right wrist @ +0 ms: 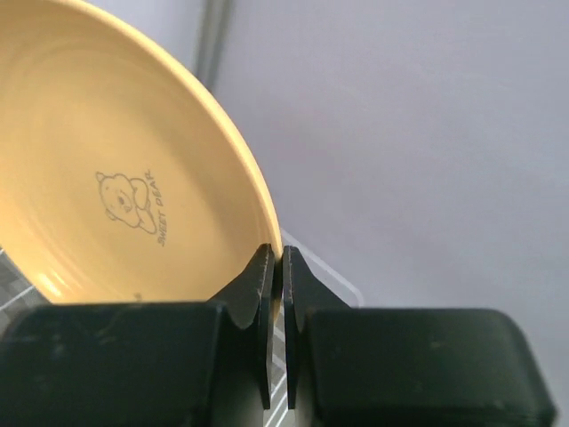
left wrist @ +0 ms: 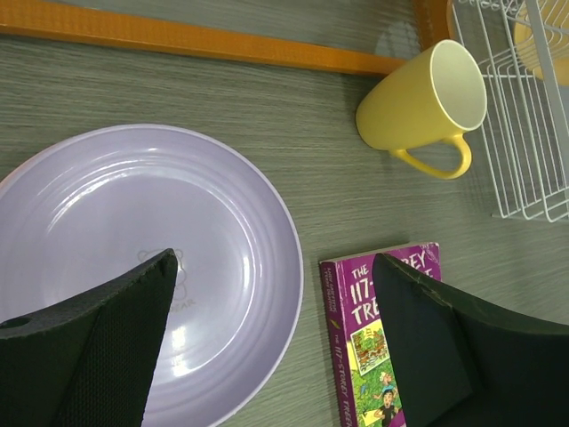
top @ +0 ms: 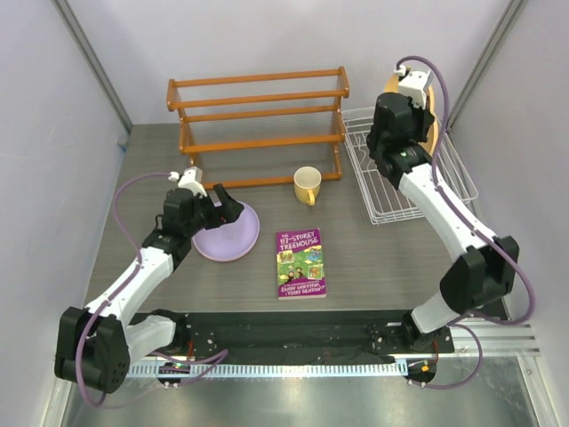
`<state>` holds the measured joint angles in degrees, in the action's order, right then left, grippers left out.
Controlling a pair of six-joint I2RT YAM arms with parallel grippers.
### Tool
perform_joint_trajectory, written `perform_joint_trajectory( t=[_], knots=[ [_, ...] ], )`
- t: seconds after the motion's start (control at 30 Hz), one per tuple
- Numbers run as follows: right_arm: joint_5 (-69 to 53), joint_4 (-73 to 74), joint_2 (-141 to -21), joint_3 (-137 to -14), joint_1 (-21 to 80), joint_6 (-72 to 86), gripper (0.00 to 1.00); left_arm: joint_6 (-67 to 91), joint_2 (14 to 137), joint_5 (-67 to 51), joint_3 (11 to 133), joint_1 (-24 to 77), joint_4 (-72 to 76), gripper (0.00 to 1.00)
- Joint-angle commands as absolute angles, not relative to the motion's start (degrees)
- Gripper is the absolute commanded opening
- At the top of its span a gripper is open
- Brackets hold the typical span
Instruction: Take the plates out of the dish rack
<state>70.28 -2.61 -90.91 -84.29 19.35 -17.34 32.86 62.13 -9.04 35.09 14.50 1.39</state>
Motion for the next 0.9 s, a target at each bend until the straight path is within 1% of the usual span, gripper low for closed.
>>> perform_joint_trajectory(
  t=[0.0,0.07,0.13,0.2,0.3,0.57,0.87],
  knots=[
    [58.82,19.37,-84.14,-86.22,23.54,2.69,0.04,34.01,60.21,-10.28,36.47,14.33,2.55,0.9],
    [53.21,23.8,-81.66,-85.43,24.6,9.97,0.04,34.54,59.86,-10.72,36.65,14.33,3.51,0.9],
    [45.99,27.76,-78.41,-83.5,25.92,13.87,0.04,35.41,59.33,-12.12,36.74,14.33,4.39,0.89],
    [40.03,29.61,-76.82,-81.05,27.06,18.43,0.04,36.21,58.63,-13.01,36.39,14.41,6.32,0.89],
    [34.22,29.97,-74.1,-77.53,30.23,23.36,0.04,37.88,57.22,-14.24,35.42,14.5,9.57,0.89],
    [27.08,26.81,-73.47,-70.76,39.19,30.32,0.04,40.17,55.11,-14.07,32.43,15.91,15.64,0.89],
    [22.68,22.68,-76.02,-69.87,44.21,34.1,0.04,39.82,55.72,-11.6,31.55,18.98,16.52,0.88]
  ],
)
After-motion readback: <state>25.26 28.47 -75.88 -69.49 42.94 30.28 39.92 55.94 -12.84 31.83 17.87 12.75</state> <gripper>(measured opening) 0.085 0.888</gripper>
